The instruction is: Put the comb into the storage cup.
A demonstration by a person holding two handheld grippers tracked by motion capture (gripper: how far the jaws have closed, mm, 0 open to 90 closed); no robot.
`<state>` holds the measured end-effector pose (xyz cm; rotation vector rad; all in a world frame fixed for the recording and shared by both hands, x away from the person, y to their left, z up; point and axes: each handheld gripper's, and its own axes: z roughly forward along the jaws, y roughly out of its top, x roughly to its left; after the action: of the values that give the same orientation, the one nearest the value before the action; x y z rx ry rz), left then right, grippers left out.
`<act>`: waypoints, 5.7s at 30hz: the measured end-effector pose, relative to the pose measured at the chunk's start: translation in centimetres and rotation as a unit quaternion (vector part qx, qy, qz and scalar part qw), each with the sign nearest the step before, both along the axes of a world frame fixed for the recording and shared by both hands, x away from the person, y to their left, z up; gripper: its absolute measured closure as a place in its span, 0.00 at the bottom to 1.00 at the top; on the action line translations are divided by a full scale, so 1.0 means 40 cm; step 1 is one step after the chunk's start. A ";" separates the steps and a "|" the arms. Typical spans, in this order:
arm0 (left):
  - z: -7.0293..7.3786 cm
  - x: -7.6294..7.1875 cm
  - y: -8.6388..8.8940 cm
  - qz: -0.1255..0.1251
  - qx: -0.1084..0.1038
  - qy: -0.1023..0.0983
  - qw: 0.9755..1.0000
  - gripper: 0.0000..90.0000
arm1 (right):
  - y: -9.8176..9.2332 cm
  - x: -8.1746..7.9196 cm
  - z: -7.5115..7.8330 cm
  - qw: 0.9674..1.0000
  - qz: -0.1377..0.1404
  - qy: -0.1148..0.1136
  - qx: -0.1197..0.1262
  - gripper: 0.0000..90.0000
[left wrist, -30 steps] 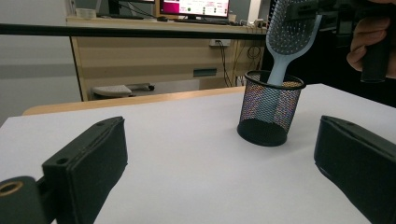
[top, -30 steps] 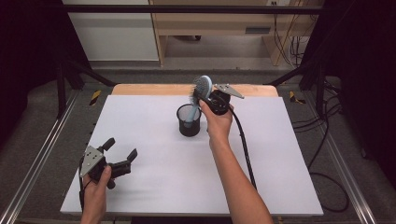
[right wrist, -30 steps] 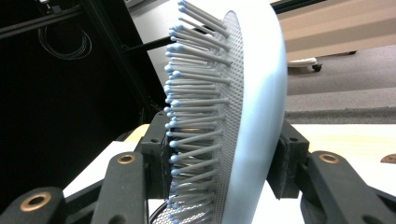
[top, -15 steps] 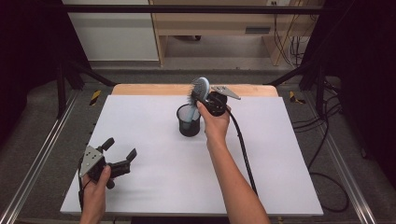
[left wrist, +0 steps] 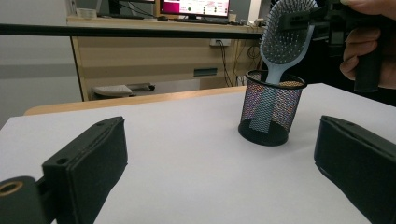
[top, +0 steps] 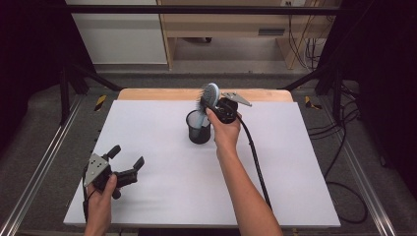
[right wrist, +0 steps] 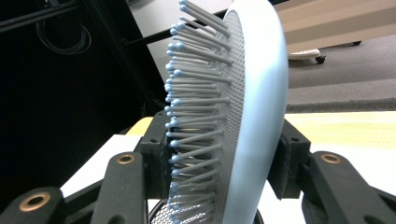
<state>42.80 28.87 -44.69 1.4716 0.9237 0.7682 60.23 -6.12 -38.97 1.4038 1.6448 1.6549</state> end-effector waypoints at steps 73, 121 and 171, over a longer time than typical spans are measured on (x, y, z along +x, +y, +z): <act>-0.003 0.003 -0.001 0.000 0.004 0.003 1.000 0.03 | -0.068 -0.029 0.050 0.999 0.032 0.023 -0.028 0.03; -0.003 0.003 -0.001 0.003 0.007 0.003 1.000 0.03 | -0.139 -0.092 0.107 0.994 0.032 -0.029 -0.104 0.06; -0.004 0.002 -0.003 0.001 0.009 0.003 1.000 0.02 | -0.272 -0.213 0.106 0.990 0.032 -0.072 -0.121 0.05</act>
<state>42.87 28.77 -44.85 1.4901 0.9255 0.7763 51.72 -17.02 -34.75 1.0994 1.7533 1.4935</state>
